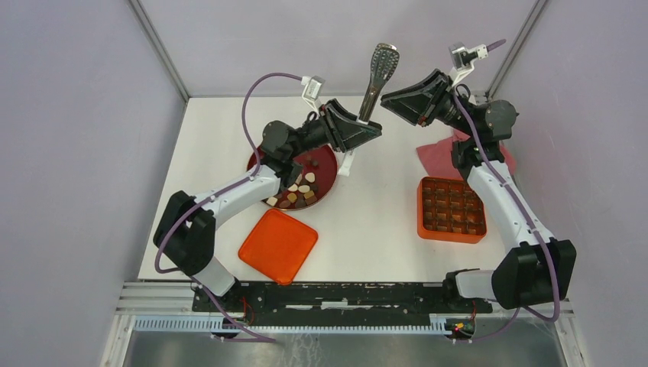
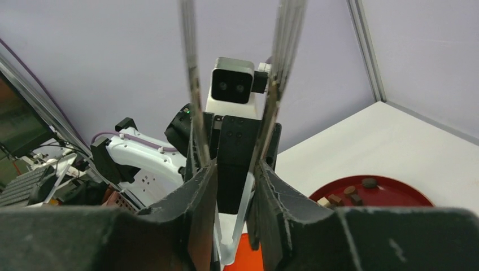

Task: Pack the chocolate
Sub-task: Pick up the clamp at the center of the board.

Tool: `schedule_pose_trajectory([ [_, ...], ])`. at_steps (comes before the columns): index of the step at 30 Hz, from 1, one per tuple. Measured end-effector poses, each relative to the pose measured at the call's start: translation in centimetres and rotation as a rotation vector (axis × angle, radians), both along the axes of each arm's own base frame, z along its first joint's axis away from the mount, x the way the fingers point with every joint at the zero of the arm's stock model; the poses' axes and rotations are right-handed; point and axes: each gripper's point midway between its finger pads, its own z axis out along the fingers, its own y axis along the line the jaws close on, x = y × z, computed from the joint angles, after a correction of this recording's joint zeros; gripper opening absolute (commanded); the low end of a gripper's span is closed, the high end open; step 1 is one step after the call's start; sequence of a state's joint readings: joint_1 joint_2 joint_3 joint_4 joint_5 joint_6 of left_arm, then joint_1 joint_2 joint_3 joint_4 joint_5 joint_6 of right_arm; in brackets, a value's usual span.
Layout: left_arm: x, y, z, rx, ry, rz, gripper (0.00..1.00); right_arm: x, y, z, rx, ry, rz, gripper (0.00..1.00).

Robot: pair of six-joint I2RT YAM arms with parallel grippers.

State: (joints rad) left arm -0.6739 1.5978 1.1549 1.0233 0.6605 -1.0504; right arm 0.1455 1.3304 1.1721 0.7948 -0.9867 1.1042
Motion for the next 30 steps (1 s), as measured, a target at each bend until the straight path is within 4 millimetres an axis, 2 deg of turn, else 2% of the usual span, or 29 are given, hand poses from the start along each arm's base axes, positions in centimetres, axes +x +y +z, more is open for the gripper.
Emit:
schedule_pose_trajectory([
  [3,0.6,0.4,0.0,0.0,0.001,0.015,0.52,-0.6,-0.1,0.4,0.01,-0.018,0.004,0.48],
  [5,0.7,0.5,0.0,0.0,0.001,0.018,0.51,-0.9,0.0,0.7,0.016,-0.034,0.007,0.49],
  [9,0.7,0.4,-0.1,-0.002,-0.003,0.012,0.51,-1.1,0.5,0.9,0.02,-0.04,0.014,0.46],
  [20,0.6,0.4,0.1,-0.015,0.013,-0.003,0.51,0.0,1.3,-0.2,0.014,0.017,-0.007,0.42],
  [30,0.3,0.0,0.2,-0.026,0.027,-0.034,0.51,0.6,3.1,-0.9,0.003,0.037,0.011,0.38],
])
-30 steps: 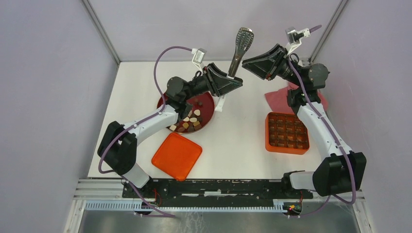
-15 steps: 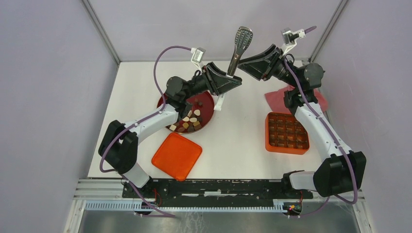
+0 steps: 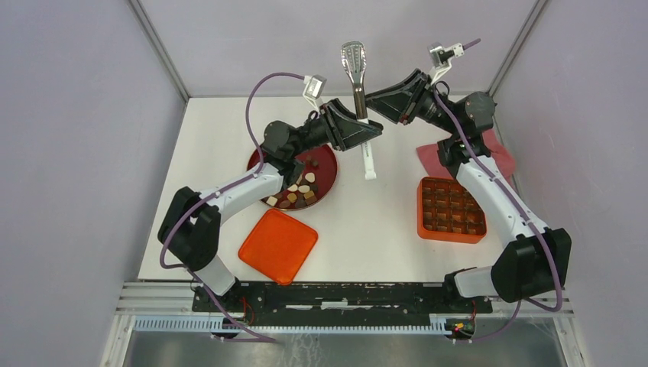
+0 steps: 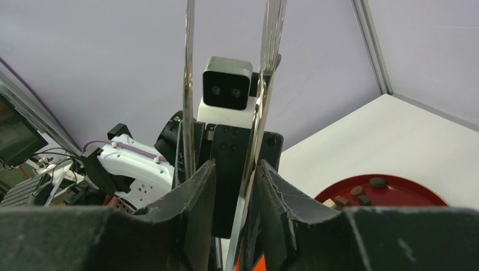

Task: Pack the chocolate
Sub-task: Pick up the clamp at the center of the board.

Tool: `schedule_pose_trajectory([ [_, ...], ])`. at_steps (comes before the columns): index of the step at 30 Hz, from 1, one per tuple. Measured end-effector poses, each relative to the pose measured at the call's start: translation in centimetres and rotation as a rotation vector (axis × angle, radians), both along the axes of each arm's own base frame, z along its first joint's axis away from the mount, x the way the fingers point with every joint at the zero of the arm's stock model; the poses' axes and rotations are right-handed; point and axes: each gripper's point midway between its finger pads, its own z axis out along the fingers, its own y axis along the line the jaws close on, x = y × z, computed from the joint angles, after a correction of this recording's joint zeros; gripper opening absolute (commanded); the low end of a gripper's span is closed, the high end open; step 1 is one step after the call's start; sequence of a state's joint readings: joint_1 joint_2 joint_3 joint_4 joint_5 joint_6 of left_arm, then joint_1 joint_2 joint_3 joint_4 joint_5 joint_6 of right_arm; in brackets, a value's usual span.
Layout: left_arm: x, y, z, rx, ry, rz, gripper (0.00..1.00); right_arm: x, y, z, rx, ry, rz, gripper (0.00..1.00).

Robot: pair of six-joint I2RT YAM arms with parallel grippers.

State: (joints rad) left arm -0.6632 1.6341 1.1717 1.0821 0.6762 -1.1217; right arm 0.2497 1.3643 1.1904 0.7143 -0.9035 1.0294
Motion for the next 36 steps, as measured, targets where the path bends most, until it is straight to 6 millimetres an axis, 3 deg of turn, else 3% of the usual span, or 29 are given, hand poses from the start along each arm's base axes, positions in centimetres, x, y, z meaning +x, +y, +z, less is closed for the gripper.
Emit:
schedule_pose_trajectory([
  [9,-0.5,-0.1,0.1,-0.006,-0.005,-0.021,0.51,1.5,-0.9,0.4,-0.03,-0.023,-0.045,0.49],
  [16,-1.1,-0.1,0.3,-0.013,-0.021,-0.052,0.51,1.2,-1.0,0.8,-0.034,-0.041,-0.034,0.54],
  [23,-1.6,-0.6,0.5,-0.006,-0.027,-0.123,0.51,0.8,-0.4,1.2,-0.045,-0.047,-0.007,0.53],
  [28,-1.8,-0.7,0.1,0.01,-0.022,-0.145,0.51,0.5,0.4,2.3,-0.049,-0.084,0.007,0.45],
  [32,-2.0,-0.7,0.1,0.014,-0.031,-0.155,0.51,0.8,1.2,2.1,-0.073,-0.081,0.009,0.39],
  [36,-2.0,-0.8,-0.1,0.021,-0.025,-0.158,0.51,1.7,1.7,1.5,-0.099,-0.061,-0.008,0.4],
])
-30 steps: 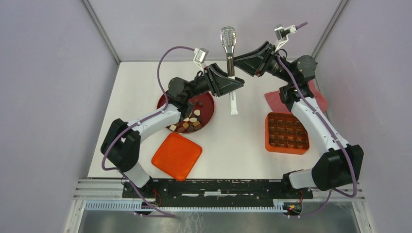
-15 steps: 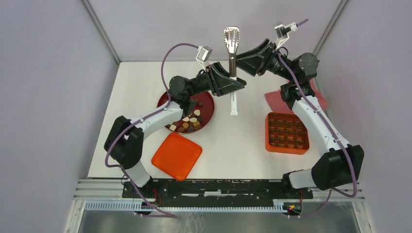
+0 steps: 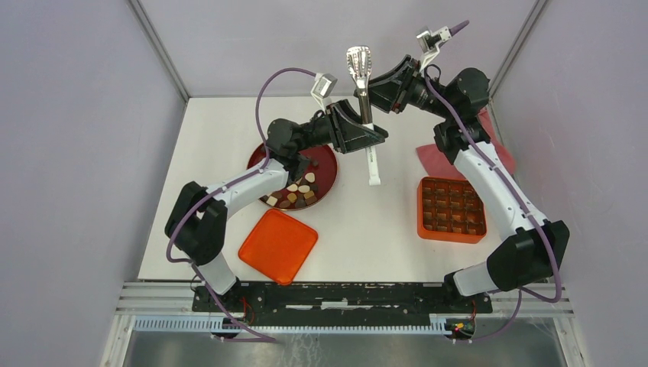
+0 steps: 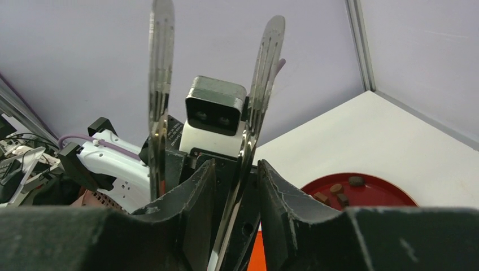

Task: Pack the chocolate
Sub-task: Pick up the clamp at the center of the board.

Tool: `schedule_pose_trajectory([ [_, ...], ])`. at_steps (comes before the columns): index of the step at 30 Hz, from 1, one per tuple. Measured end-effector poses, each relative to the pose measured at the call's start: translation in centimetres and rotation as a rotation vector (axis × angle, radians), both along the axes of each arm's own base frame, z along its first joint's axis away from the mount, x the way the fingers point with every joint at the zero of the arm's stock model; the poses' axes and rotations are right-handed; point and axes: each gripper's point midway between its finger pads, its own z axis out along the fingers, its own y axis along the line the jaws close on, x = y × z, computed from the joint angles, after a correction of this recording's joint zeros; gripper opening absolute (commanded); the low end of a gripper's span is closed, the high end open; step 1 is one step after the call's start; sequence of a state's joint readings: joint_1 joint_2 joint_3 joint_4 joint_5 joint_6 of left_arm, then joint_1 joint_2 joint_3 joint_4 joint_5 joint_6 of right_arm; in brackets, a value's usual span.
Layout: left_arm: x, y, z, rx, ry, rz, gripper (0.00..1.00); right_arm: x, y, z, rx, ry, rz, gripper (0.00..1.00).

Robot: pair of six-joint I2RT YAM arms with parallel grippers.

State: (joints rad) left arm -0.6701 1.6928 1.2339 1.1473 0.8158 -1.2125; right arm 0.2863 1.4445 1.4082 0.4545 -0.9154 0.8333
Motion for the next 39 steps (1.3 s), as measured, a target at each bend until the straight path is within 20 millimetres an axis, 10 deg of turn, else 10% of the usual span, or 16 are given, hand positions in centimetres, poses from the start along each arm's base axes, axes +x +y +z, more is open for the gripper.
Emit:
schedule_pose_trajectory([
  [6,0.1,-0.1,-0.2,0.01,0.011,-0.001,0.51,0.9,0.1,-1.3,-0.043,0.025,-0.025,0.46],
  [16,0.2,-0.4,-0.8,0.044,0.041,-0.009,0.6,0.6,0.3,-1.1,-0.01,0.08,-0.01,0.01],
  [25,1.2,-0.5,-0.4,0.023,0.046,0.162,0.98,1.7,-1.1,-2.1,0.109,0.219,-0.031,0.0],
  [39,1.5,-0.5,2.2,-0.21,0.037,0.443,0.98,1.3,-2.6,1.7,0.284,0.199,-0.029,0.0],
])
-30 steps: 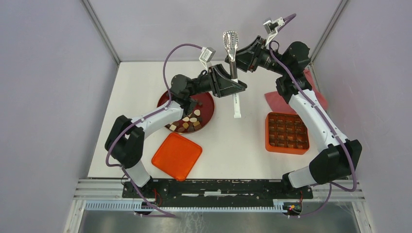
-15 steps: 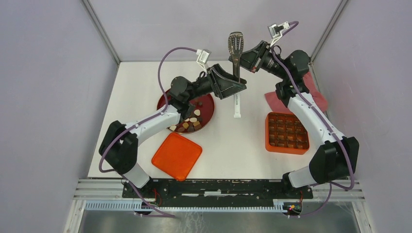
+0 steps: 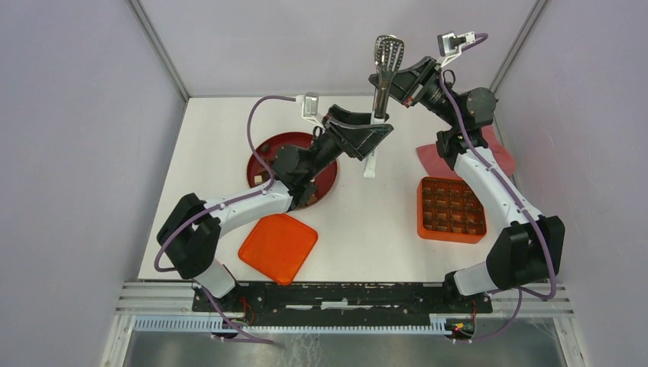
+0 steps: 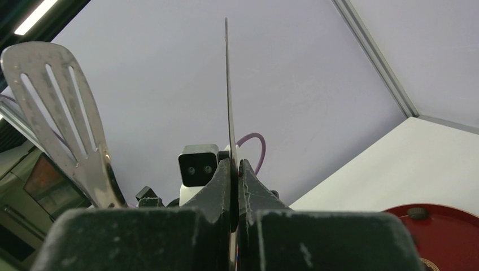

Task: Pack the chocolate
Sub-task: Pick up the clamp at the center of the board.

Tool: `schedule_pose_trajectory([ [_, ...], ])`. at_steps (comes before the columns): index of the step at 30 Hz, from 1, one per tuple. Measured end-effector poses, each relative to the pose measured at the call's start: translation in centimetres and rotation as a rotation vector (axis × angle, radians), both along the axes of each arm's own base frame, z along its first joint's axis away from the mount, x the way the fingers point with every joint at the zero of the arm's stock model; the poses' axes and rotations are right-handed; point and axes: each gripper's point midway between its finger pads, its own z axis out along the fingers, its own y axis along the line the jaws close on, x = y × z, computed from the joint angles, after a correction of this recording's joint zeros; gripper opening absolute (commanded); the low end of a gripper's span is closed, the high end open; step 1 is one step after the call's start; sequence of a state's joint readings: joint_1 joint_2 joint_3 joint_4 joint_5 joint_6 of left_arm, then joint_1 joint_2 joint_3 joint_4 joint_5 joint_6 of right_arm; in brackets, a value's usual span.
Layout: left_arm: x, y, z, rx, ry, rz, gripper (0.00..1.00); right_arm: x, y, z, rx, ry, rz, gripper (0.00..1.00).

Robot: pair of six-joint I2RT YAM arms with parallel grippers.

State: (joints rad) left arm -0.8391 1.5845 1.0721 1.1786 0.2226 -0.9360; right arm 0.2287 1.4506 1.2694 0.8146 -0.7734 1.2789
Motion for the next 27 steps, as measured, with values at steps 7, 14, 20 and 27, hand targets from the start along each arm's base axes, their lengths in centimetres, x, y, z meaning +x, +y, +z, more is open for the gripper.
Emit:
schedule_pose_trajectory([
  [7,0.6,-0.5,1.5,-0.08,-0.036,0.016,0.88,0.0,-0.1,-0.3,0.017,0.016,-0.004,0.0],
  [14,0.3,-1.1,1.0,-0.101,-0.04,-0.007,0.8,-0.2,-0.3,0.1,0.028,0.003,-0.004,0.0],
  [20,0.2,-1.2,0.9,-0.1,-0.044,-0.014,0.72,-0.1,-0.5,0.1,0.031,0.004,-0.009,0.0],
  [27,-0.2,-1.5,0.6,-0.084,-0.054,-0.039,0.67,0.0,-0.8,0.2,0.031,-0.002,-0.015,0.0],
])
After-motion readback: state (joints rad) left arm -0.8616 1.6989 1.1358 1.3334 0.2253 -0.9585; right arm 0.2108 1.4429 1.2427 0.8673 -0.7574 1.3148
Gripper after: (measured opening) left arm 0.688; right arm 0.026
